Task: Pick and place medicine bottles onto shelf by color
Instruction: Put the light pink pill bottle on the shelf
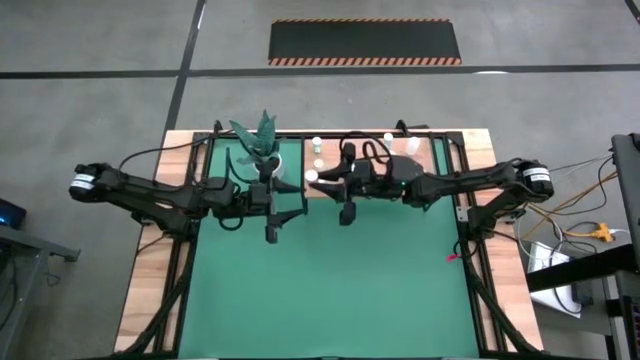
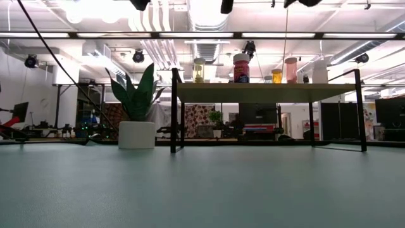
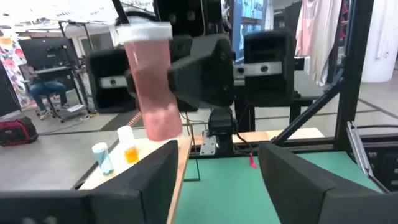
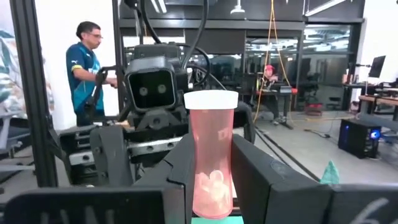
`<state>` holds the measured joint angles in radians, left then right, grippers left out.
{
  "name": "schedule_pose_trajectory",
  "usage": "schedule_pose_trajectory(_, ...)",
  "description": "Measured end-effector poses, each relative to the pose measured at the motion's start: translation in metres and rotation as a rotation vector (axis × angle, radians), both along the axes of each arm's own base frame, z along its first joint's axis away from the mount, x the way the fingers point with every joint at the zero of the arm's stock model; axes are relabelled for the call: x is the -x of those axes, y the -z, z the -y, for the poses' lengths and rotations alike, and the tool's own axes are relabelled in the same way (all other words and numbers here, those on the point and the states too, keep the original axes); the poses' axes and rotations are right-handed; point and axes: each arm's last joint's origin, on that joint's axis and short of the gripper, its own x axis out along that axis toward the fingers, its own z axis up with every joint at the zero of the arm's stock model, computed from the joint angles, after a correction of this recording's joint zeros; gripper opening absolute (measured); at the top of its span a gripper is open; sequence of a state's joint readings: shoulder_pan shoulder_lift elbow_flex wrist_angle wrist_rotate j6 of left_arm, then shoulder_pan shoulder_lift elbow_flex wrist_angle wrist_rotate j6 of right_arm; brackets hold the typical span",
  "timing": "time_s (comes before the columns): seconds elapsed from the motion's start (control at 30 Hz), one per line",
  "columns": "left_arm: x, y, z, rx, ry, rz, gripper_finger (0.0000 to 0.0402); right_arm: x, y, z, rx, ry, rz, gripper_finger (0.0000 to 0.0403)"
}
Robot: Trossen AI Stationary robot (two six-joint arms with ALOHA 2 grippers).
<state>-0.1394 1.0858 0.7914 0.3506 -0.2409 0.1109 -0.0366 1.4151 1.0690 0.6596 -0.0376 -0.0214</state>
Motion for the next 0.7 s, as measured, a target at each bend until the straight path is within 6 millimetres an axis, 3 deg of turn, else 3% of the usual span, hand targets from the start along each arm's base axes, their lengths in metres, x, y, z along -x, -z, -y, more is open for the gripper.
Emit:
schedule_pose_trajectory(0.17, -0.003, -0.001, 0.0, -0.018, -0.006, 0.028, 0.0229, 0.002, 0.01, -0.001, -0.016, 0.0, -0.005, 0.0073)
schedule_pose_trajectory(0.7, -0.026, 0.005, -0.005, -0.016, -0.057, 0.133, 0.0231, 0.005, 0.014, -0.008, -0.044, -0.007, 0.022, 0.0073)
